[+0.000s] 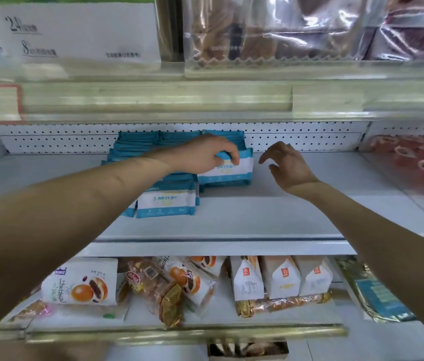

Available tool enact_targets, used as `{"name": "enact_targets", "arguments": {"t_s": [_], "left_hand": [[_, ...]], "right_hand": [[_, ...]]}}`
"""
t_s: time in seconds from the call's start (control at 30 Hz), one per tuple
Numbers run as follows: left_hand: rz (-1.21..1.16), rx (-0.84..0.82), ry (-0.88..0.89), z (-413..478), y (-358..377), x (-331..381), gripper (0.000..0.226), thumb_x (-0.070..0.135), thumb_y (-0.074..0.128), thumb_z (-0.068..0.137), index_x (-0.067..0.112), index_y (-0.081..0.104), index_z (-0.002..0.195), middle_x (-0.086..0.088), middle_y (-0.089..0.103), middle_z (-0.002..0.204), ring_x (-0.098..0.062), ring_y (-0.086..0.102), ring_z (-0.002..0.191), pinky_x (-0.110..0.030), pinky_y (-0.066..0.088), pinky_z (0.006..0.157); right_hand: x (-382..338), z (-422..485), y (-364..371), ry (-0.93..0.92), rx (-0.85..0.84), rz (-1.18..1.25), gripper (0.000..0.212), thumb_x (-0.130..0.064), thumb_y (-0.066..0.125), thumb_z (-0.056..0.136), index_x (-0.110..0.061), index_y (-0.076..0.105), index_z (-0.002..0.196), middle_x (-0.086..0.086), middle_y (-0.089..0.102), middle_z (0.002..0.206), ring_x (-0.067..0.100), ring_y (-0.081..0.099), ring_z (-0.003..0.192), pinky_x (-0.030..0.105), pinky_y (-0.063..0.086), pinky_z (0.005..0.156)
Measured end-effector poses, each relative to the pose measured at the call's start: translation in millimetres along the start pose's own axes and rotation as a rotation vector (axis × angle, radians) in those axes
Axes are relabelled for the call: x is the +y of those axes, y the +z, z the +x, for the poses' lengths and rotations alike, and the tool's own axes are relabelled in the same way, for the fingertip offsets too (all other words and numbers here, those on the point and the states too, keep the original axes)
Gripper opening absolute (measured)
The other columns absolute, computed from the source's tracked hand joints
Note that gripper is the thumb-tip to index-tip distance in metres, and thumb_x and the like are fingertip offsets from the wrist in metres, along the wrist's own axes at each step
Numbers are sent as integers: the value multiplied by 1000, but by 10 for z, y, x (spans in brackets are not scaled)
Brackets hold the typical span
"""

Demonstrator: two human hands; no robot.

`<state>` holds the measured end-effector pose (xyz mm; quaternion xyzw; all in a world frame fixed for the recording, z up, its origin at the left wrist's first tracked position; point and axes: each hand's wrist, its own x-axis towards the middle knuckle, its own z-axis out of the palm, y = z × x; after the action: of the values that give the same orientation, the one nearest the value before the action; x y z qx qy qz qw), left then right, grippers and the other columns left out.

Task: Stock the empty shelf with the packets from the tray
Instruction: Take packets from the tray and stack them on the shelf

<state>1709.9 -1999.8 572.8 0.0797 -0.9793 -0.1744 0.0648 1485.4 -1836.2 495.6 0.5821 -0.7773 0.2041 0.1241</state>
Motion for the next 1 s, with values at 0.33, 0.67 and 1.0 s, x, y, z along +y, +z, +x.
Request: {"name": "enact_targets", "arguments": {"t_s": [0.33,0.67,1.0], "left_hand": [[96,-149,-19,247,252,-56,57,-10,53,88,39,65,114,14,57,130,-10,52,121,-35,45,102],[253,-125,20,179,301,-247,65,-12,55,84,39,61,124,8,38,146,-16,35,129,-33,36,102],[289,-100,8,-62,205,-272,59,6,53,94,46,54,138,5,33,154,-18,30,136,-37,27,110]], "right_hand": [[295,-129,-151,4,-14,-35,33,-6,58,90,-26,69,115,4,58,124,32,55,110,45,44,97],[214,-46,-217,-61,-31,-11,32,-11,59,91,-28,67,117,0,58,127,27,54,115,44,41,102],[-95,74,-268,-167,-79,-62,31,-12,59,93,-25,66,121,-2,60,127,24,53,117,43,39,102]]}}
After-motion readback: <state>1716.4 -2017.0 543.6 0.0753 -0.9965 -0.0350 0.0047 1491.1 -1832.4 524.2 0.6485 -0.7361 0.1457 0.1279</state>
